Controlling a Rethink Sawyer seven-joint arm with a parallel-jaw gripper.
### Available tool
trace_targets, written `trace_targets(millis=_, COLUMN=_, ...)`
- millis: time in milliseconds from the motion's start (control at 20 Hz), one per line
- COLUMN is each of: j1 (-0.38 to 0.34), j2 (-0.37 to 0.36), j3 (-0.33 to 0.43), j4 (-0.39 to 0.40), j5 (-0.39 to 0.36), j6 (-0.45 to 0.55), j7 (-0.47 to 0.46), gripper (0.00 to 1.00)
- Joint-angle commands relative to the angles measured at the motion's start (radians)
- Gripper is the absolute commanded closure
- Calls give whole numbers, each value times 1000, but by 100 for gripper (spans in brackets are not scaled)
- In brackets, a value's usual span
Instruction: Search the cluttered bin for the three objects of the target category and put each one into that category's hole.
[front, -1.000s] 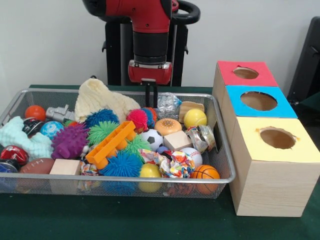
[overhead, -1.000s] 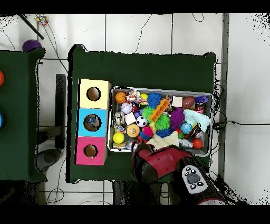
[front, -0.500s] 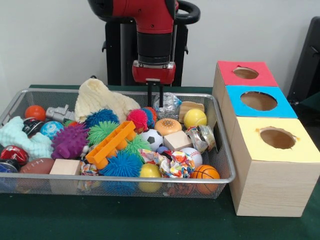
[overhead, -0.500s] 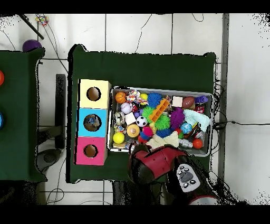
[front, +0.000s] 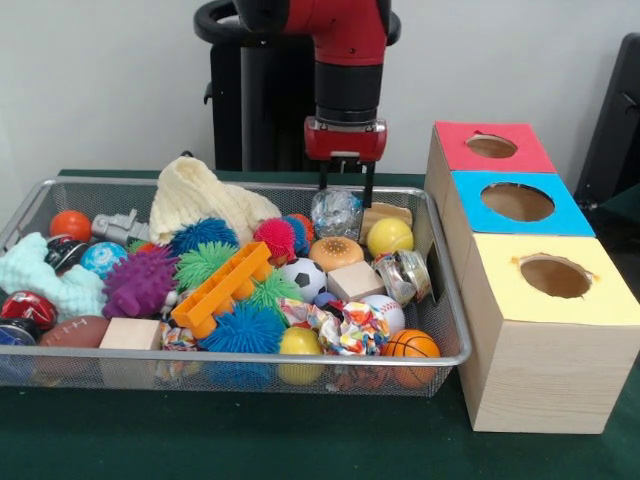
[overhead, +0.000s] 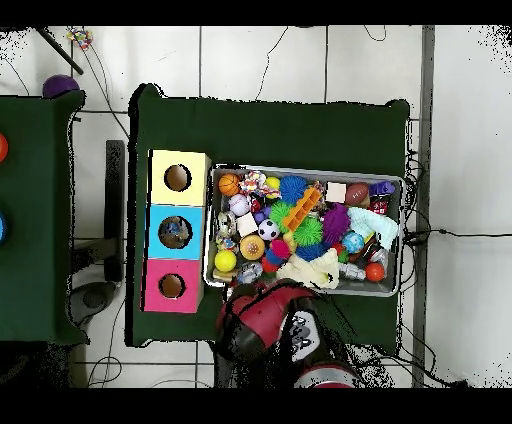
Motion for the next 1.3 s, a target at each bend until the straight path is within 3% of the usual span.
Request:
trace_targets(millis=50, j1=145, j2=108, j3=-130, j4=59, j5=111, j6=-138, j7=185, gripper=0)
trace_targets(millis=250, j1=210, j2=155, j3=-193, j4=84, j5=177, j6=-234, j7=169, gripper=0)
trace_targets(millis=450, j1=226, j2=184, j3=-216, j4=118, j5=204, j6=-310, j7=135, gripper=0)
trace_targets(millis=1300, j1=76, j2=133, j3=-139, j4=114, j5=116, j6=-251, j7=46, gripper=0)
